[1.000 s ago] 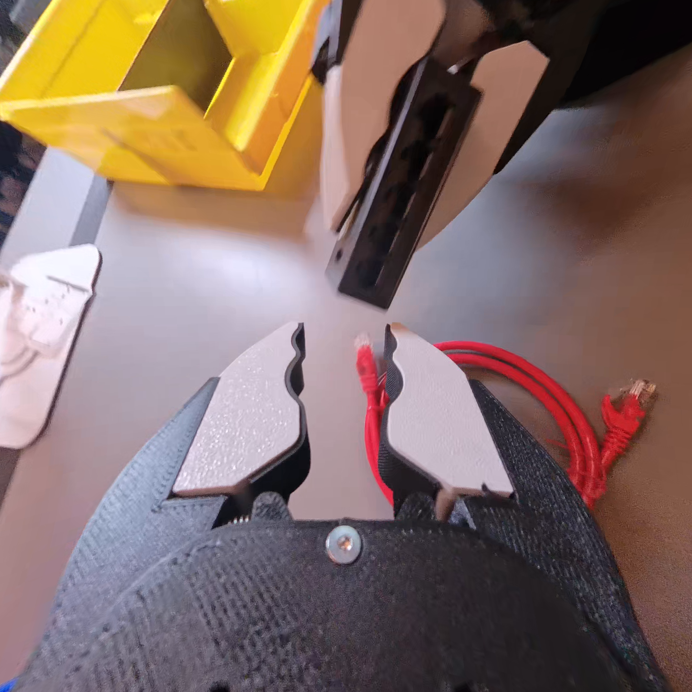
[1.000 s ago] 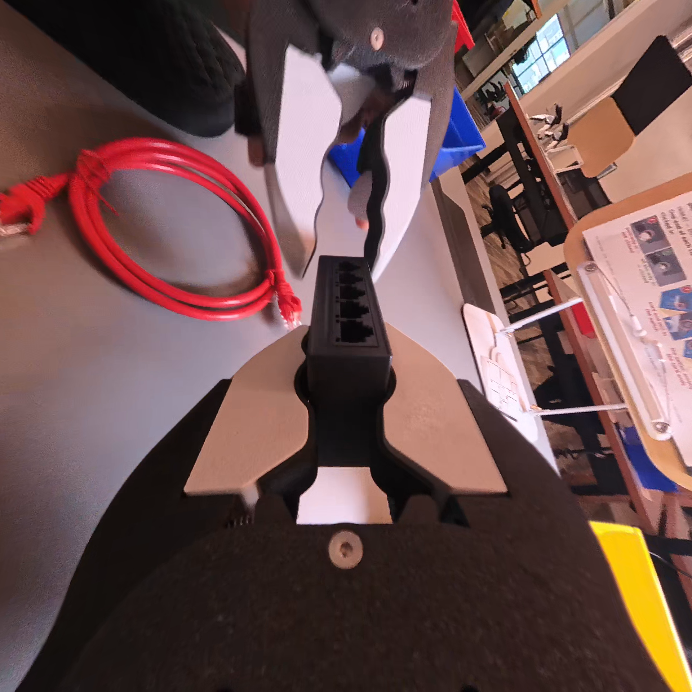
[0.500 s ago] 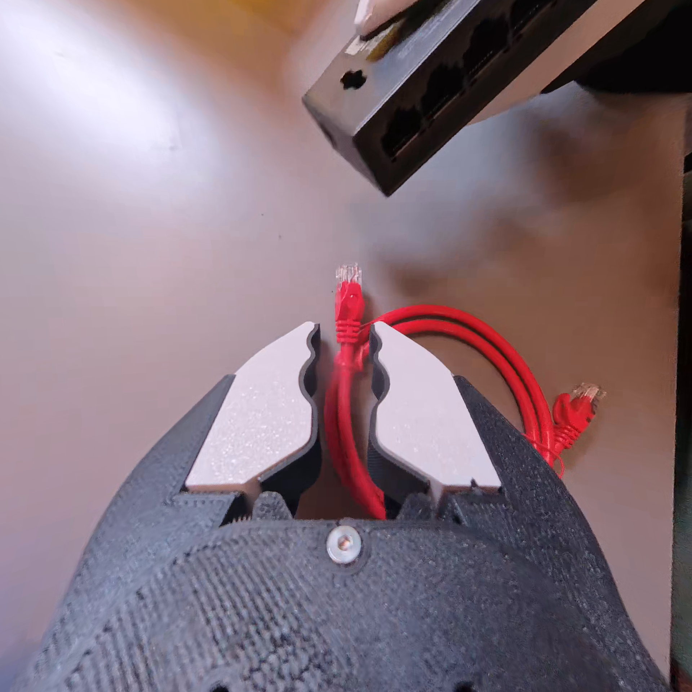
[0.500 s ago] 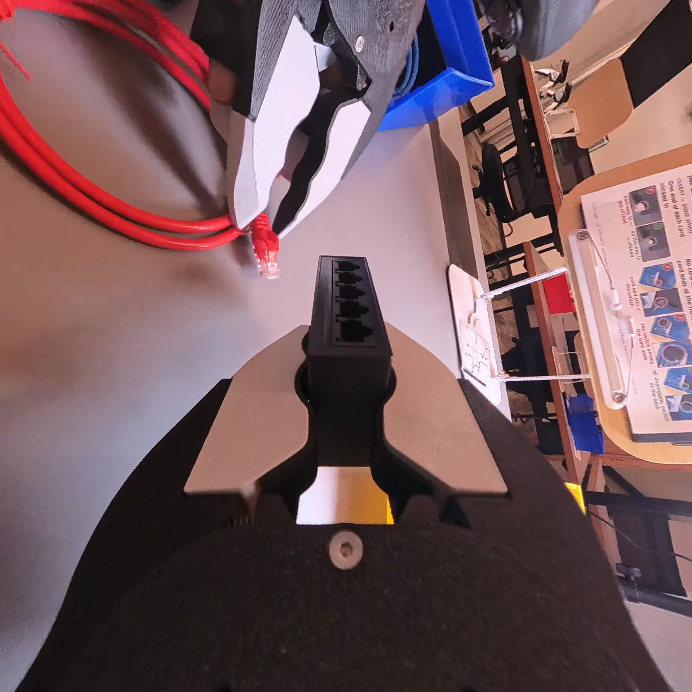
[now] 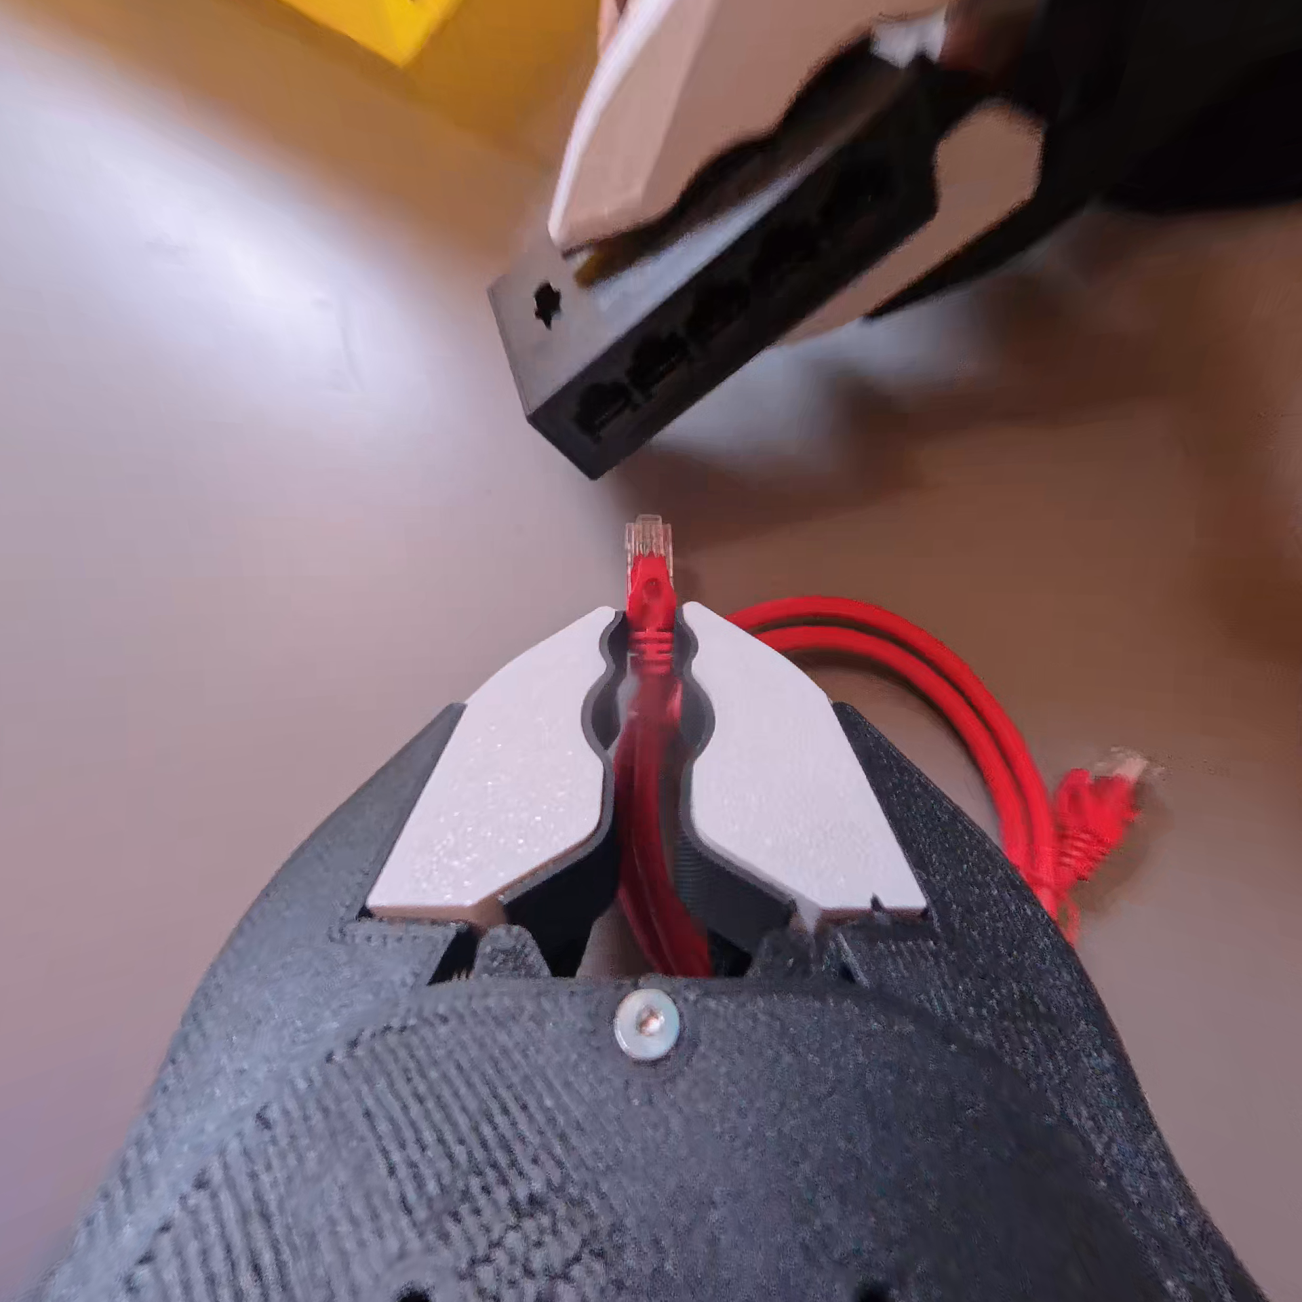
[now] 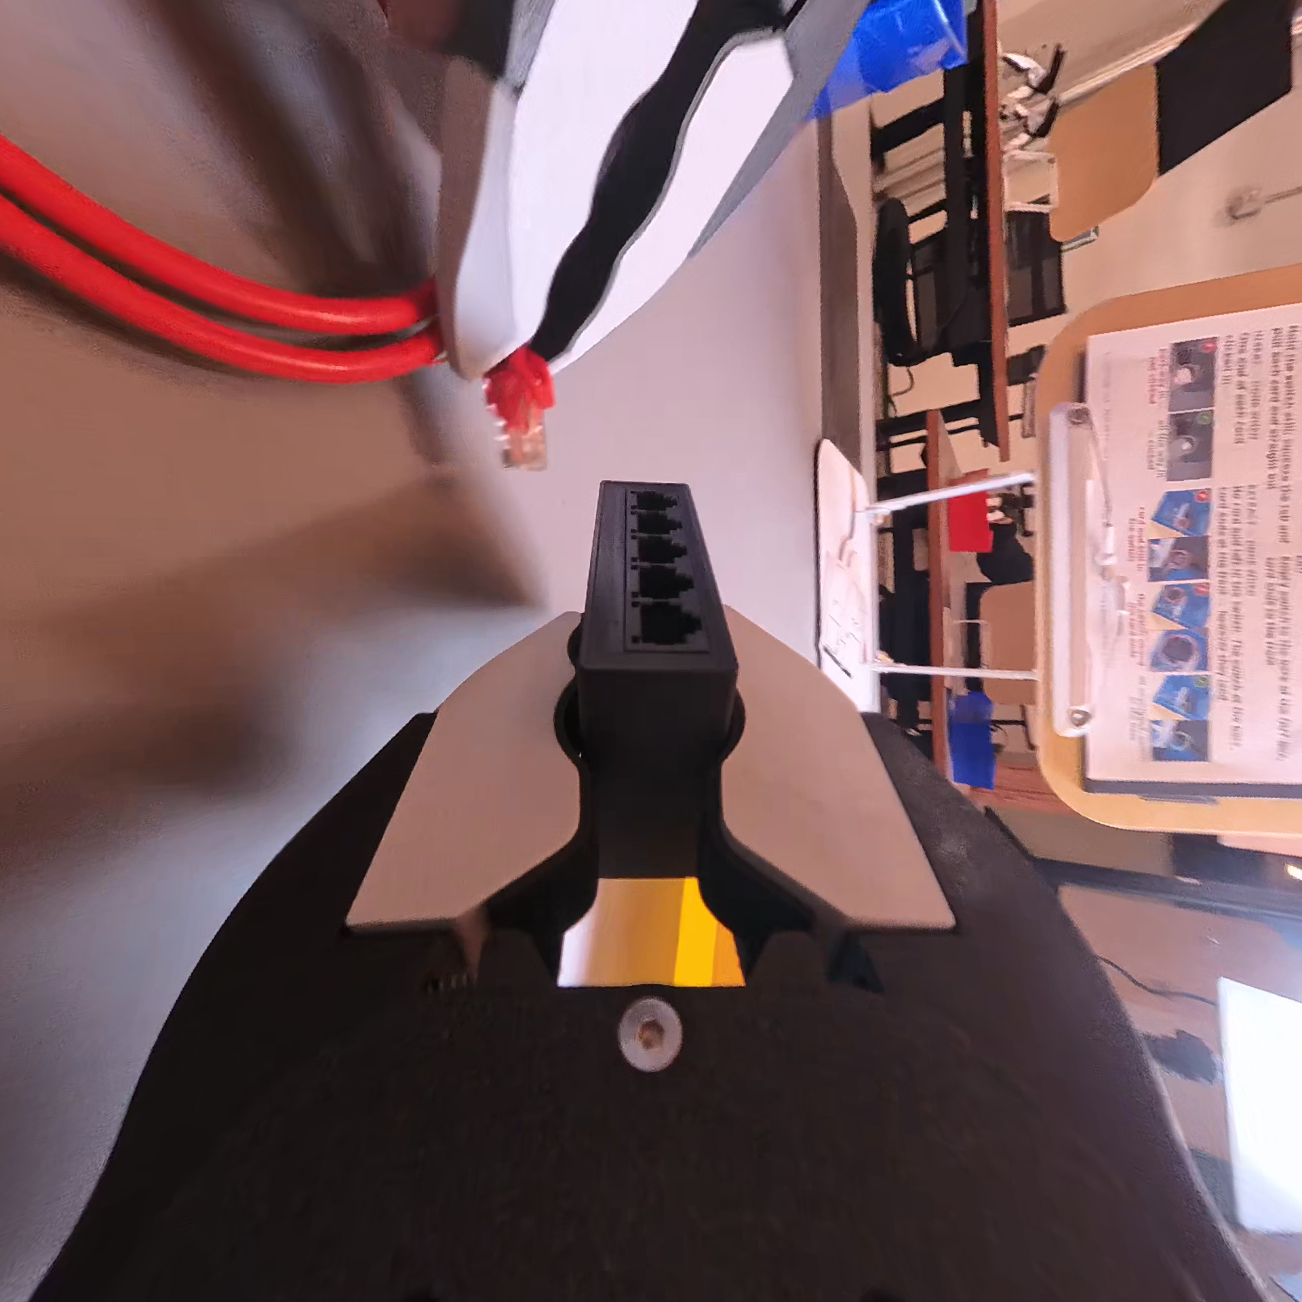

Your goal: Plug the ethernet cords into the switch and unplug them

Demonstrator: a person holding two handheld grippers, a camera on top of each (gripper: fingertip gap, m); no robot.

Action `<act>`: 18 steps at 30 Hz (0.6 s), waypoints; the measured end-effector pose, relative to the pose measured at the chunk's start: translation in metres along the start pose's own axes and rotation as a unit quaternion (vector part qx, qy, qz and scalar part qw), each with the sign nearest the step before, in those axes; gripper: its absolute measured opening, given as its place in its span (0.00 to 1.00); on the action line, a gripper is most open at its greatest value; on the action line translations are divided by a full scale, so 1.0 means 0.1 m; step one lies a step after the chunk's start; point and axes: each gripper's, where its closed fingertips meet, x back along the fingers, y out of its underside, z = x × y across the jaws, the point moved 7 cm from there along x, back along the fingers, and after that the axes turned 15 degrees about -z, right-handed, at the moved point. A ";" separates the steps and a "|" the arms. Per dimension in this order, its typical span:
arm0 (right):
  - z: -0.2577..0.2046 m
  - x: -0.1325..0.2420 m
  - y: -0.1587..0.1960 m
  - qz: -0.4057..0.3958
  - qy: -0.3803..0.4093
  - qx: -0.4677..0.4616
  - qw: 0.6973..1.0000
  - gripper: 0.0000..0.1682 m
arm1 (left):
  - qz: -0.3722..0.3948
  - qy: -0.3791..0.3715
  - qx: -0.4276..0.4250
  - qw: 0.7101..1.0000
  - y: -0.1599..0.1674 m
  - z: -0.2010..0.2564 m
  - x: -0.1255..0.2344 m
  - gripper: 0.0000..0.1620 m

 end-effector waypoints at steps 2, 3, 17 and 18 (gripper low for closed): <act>0.01 -0.02 0.01 -0.019 0.036 0.016 0.999 0.18 | 0.043 0.034 0.041 0.998 -0.06 -0.02 0.12 0.08; 0.02 -0.04 0.00 -0.026 0.054 0.026 0.998 0.18 | 0.056 0.050 0.060 0.995 -0.07 -0.03 0.16 0.08; -0.16 -0.06 -0.28 0.002 0.109 0.110 0.988 0.17 | 0.072 0.110 0.157 0.979 0.00 -0.18 0.11 0.07; -0.17 -0.06 -0.28 0.007 0.105 0.111 0.988 0.17 | 0.072 0.113 0.152 0.979 0.01 -0.18 0.10 0.07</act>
